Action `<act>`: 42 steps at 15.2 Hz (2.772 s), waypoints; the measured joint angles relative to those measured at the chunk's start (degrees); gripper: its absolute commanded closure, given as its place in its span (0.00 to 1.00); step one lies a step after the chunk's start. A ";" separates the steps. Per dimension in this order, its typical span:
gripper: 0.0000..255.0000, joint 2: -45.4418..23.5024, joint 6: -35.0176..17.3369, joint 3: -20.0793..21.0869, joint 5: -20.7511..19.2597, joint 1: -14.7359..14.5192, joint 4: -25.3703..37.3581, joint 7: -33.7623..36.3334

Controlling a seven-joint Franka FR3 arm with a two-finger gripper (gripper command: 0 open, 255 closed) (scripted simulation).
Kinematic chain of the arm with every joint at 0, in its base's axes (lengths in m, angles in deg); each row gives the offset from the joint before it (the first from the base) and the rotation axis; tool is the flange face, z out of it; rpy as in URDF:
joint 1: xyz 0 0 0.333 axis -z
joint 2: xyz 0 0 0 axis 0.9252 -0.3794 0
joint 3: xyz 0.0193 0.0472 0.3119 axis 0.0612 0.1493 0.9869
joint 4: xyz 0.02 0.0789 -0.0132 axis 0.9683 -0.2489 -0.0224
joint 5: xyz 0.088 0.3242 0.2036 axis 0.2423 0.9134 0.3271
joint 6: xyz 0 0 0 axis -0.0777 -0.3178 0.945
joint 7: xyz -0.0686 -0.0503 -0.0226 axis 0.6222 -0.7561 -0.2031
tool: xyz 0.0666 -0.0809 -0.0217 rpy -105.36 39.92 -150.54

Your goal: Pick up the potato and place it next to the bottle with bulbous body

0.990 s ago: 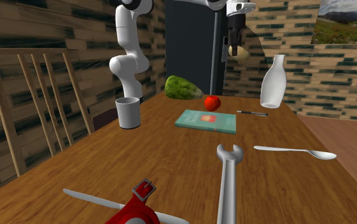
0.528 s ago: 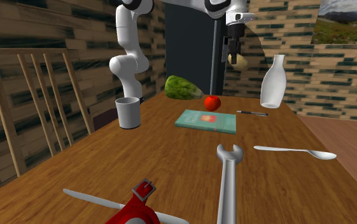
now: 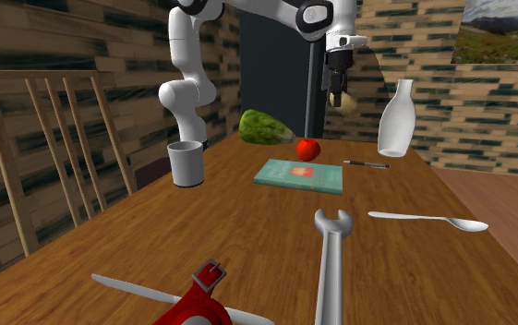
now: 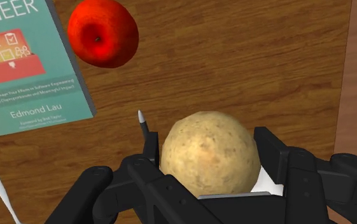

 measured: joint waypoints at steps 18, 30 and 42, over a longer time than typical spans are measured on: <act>1.00 -5.30 -12.75 -0.18 -2.76 -0.15 -7.81 2.46; 1.00 -8.65 -18.77 -0.64 -4.97 -0.39 -10.38 4.36; 0.00 -6.11 -15.64 -0.23 -3.46 -0.25 -9.88 3.25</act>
